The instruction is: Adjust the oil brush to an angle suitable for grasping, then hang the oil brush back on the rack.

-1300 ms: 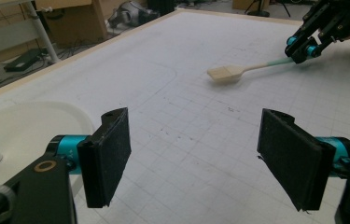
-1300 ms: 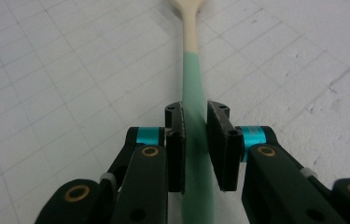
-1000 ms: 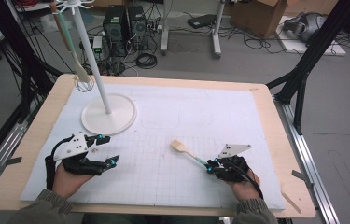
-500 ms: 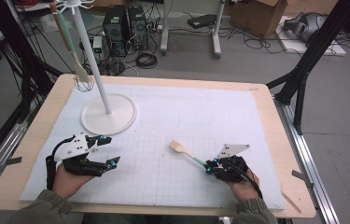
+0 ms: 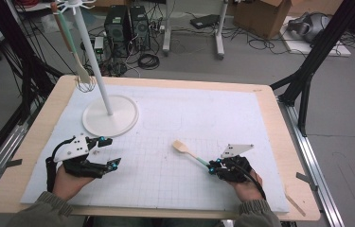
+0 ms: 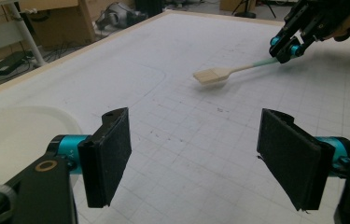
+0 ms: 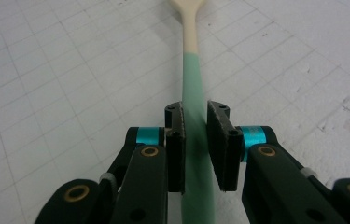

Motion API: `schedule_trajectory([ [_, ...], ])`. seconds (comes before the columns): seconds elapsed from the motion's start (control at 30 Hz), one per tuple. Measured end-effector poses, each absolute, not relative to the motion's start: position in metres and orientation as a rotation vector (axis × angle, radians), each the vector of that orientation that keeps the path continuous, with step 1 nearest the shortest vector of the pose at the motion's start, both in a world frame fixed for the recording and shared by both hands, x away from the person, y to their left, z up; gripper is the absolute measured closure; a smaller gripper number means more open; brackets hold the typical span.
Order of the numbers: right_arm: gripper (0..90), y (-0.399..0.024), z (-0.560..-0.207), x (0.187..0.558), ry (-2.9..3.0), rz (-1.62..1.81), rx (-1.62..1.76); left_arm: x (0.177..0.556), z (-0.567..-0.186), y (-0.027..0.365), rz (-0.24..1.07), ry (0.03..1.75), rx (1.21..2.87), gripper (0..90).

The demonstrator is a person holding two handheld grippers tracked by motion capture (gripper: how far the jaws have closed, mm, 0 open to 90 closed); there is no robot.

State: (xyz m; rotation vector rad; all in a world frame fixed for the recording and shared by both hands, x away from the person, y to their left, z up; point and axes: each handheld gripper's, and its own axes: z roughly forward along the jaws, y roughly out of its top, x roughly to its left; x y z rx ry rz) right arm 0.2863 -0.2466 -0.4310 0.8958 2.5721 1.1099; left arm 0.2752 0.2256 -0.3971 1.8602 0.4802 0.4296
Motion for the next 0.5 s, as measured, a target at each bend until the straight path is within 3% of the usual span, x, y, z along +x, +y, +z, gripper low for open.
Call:
schedule_trajectory([
  [0.5, 78.0, -0.232, -0.417, 0.279, 2.606, 1.188, 0.805, 0.274, -0.388, 0.211, 0.378, 0.396, 1.883, 26.5],
])
